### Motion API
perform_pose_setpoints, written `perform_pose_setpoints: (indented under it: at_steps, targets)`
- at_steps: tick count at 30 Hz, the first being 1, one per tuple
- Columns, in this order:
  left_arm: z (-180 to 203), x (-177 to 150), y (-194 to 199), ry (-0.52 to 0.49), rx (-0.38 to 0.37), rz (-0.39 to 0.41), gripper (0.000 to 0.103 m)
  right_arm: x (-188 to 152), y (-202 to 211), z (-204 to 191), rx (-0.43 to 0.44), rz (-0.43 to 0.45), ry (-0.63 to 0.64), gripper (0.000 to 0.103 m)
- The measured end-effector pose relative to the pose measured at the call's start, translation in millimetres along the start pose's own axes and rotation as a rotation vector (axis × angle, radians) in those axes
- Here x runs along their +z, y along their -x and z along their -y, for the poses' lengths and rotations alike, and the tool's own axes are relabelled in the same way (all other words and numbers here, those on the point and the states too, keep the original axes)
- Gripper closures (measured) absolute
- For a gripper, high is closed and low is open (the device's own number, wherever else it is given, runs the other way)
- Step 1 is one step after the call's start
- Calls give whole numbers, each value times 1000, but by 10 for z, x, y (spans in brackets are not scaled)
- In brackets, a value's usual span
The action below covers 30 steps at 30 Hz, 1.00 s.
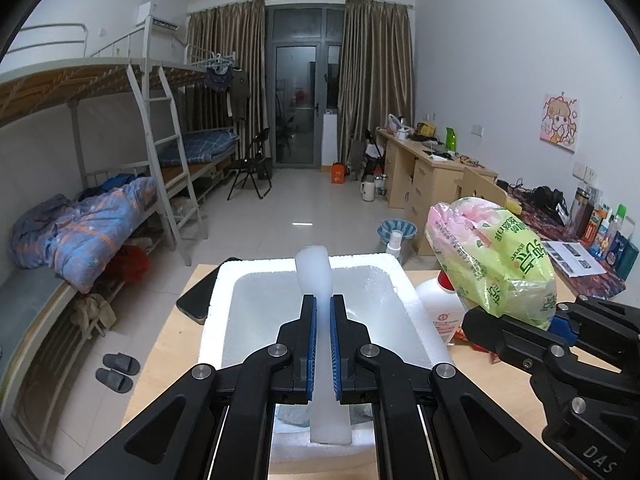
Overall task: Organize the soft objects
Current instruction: 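Open the left gripper to drop the foam stick into the foam box, then lower the green packet into the foam box and open the right gripper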
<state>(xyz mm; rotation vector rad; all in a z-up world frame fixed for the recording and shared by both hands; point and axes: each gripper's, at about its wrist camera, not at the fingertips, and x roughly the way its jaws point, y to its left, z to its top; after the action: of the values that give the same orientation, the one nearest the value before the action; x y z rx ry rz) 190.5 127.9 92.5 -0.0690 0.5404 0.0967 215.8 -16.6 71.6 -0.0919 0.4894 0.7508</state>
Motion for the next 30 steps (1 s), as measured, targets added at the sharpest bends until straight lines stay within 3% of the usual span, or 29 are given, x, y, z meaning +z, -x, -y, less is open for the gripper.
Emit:
perform_pose_setpoints:
  at_steps: [9, 11, 13, 15, 19, 30]
  targets:
    - [84, -14, -54, -62, 31, 30, 85, 22, -10, 17, -7, -1, -13, 85]
    - [102, -11, -69, -65, 47, 35, 65, 29, -4, 24, -10, 1, -15, 85]
    - [96, -11, -89, -66, 55, 26, 17, 41, 10, 28, -13, 5, -14, 85]
    - [92, -22, -91, -61, 70, 29, 3, 46, 11, 40, -15, 6, -15, 85]
    - [86, -42, 26, -64, 110, 113, 0, 35, 0, 36, -17, 5, -18, 85]
    - [-58, -134, 188, -40, 130, 107, 0, 32, -99, -24, 0, -14, 1, 85]
